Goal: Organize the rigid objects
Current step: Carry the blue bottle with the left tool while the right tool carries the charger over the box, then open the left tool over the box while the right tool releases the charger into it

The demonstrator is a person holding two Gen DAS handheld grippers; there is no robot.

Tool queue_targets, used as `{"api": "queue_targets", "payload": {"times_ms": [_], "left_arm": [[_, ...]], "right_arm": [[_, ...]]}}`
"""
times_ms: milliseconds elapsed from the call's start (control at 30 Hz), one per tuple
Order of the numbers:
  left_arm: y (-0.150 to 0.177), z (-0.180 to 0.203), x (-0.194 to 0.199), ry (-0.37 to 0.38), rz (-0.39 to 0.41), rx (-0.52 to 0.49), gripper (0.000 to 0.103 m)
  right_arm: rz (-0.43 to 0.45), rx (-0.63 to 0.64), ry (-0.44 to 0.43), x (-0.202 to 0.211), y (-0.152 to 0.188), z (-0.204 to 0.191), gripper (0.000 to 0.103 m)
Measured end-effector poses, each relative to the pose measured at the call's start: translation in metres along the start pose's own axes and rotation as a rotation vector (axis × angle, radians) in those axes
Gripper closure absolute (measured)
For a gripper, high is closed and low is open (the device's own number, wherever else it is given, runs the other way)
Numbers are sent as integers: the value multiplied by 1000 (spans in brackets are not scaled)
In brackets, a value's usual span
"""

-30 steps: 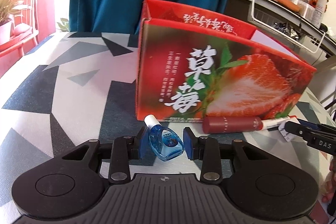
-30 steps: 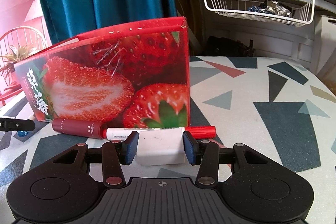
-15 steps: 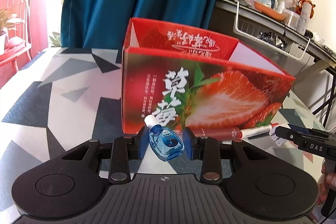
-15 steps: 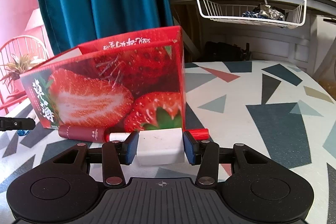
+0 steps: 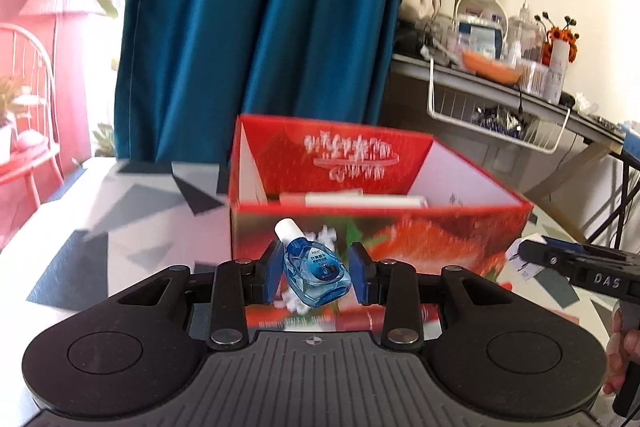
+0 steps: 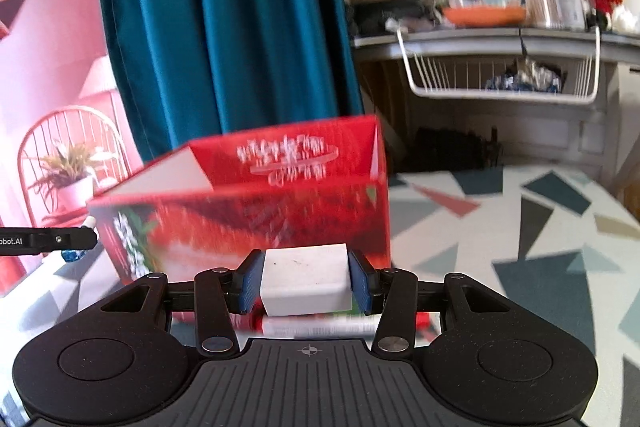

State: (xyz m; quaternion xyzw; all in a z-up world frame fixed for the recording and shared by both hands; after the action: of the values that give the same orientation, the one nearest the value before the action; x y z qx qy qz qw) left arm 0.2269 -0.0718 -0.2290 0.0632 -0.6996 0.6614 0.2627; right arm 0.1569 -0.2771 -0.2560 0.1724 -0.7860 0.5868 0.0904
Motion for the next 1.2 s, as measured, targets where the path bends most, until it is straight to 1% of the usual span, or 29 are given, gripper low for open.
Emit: {"api": "queue_targets", "payload": {"times_ms": [167,267,367,467,533,633,767,867,933,1067,1200], "left_arm": [[-28,-1,4,-4,64,-6,66],[-42,4,0,12,82,-8,66],[-50,6,-8,34,72,0,66],[-53,9,-22,37,46,-5,66],[-52,12,-37,40,6,-13,66],[-48,11,-60,41,-63,3,66],[-46,12,-84,42,-126,-14,66],[-44,17,-94,49,-145,-50,66],[-43,20,-98,56,-150,-68,65],[-35,24,-104,61,-170,-93,65],[-34,25,-104,57,-161,-118,65]], "right_arm": [[66,13,0,6,-32,0,61],[93,21,-4,4,-49,0,61],[93,42,-8,-5,-62,1,61],[51,47,-15,-23,-70,4,61],[22,50,-15,-38,-74,7,61],[-41,65,-7,-65,-75,10,61],[-138,55,13,-93,-66,18,61],[-190,6,26,-106,-58,26,61],[-199,-15,27,-109,-55,29,61],[-210,16,32,-113,-53,27,61],[-213,25,41,-115,-53,28,61]]}}
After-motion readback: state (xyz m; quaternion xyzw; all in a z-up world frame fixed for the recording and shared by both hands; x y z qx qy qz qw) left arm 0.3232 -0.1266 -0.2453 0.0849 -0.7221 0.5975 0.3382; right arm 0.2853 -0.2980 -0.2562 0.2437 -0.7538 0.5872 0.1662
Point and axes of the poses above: each gripper's, at about its wrist camera, not at the fingertips, and x roughly against the way its jaws point, z to its right, y to its underside, the point moved 9 cm from there along -x, roughly the way its jaws point, and after that the axes turned 13 degrees about -y, right-handed, at the moved point
